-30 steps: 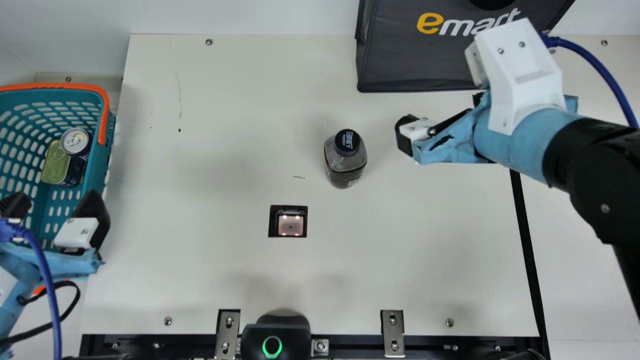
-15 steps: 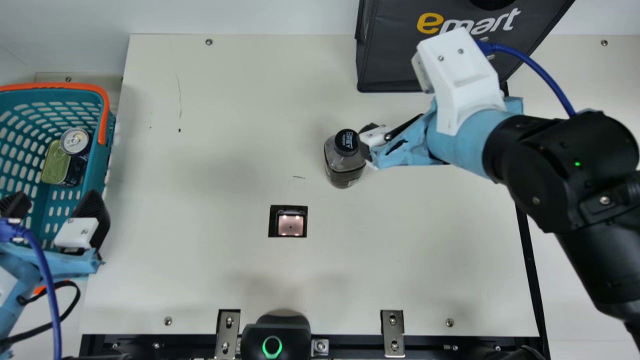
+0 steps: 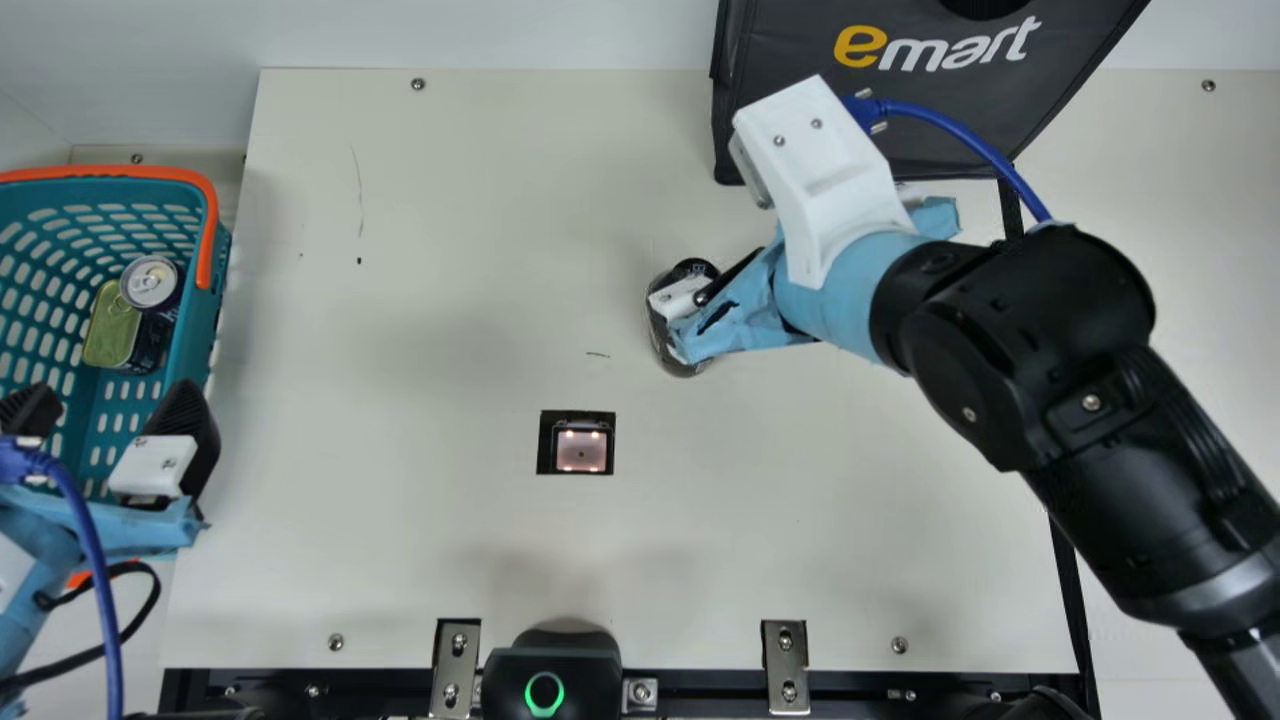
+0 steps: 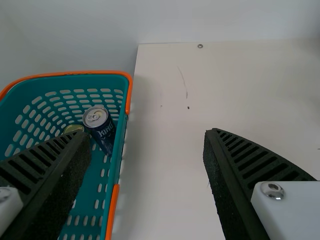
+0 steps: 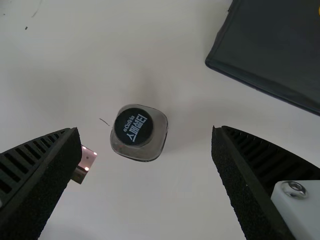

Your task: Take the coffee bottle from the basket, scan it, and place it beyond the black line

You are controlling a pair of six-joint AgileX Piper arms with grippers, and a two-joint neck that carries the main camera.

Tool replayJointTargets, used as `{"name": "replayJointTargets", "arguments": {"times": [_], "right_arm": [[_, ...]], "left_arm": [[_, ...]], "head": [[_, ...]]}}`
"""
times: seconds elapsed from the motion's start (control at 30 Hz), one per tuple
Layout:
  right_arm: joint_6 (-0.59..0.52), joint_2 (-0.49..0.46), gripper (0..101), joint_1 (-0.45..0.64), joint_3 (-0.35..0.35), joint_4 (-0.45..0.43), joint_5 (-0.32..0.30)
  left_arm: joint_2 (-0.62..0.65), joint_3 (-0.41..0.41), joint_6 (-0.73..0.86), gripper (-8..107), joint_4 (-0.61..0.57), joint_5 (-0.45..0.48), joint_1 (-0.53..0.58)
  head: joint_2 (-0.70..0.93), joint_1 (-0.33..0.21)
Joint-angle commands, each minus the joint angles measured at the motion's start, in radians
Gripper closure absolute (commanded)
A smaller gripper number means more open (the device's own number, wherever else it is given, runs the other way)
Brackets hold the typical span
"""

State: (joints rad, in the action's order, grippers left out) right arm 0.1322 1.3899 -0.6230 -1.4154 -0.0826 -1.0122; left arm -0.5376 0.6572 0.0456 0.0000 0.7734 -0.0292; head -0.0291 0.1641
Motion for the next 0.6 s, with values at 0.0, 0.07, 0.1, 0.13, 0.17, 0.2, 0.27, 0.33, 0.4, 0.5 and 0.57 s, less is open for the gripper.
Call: {"name": "replayJointTargets", "arguments": {"times": [0.0, 0.07, 0.1, 0.13, 0.17, 0.2, 0.27, 0.33, 0.4, 0.5, 0.57], "right_arm": [[0.005, 0.006, 10, -0.012, -0.002, -0.003, -0.001], [0.009, 0.013, 10, -0.024, -0.002, -0.009, 0.001], [0.011, 0.016, 10, -0.029, -0.001, -0.011, 0.003], [0.013, 0.02, 10, -0.034, 0.0, -0.014, 0.004], [0.014, 0.024, 10, -0.039, 0.0, -0.016, 0.006], [0.016, 0.027, 10, -0.043, 0.002, -0.019, 0.008], [0.018, 0.035, 10, -0.05, 0.005, -0.023, 0.012], [0.02, 0.043, 10, -0.054, 0.007, -0.026, 0.018], [0.023, 0.053, 10, -0.058, 0.01, -0.03, 0.024], [0.029, 0.065, 10, -0.063, 0.018, -0.037, 0.035], [0.032, 0.072, 10, -0.066, 0.025, -0.042, 0.043]], "left_arm": [[0.0, 0.0, 0.0, 9, 0.0, 0.0, 0.0], [0.0, 0.0, 0.0, 9, 0.0, 0.0, 0.0], [0.0, 0.0, 0.0, 9, 0.0, 0.0, 0.0], [0.0, 0.0, 0.0, 9, 0.0, 0.0, 0.0], [0.0, 0.0, 0.0, 9, 0.0, 0.0, 0.0], [0.0, 0.0, 0.0, 9, 0.0, 0.0, 0.0], [0.0, 0.0, 0.0, 9, 0.0, 0.0, 0.0], [0.0, 0.0, 0.0, 9, 0.0, 0.0, 0.0], [0.0, 0.0, 0.0, 9, 0.0, 0.0, 0.0], [0.0, 0.0, 0.0, 9, 0.0, 0.0, 0.0], [0.0, 0.0, 0.0, 9, 0.0, 0.0, 0.0]], "head": [[0.002, -0.026], [0.002, -0.026], [0.002, -0.026], [0.002, -0.026], [0.002, -0.026], [0.002, -0.026], [0.002, -0.026], [0.002, -0.026], [0.002, -0.026], [0.002, -0.026], [0.002, -0.026]]}}
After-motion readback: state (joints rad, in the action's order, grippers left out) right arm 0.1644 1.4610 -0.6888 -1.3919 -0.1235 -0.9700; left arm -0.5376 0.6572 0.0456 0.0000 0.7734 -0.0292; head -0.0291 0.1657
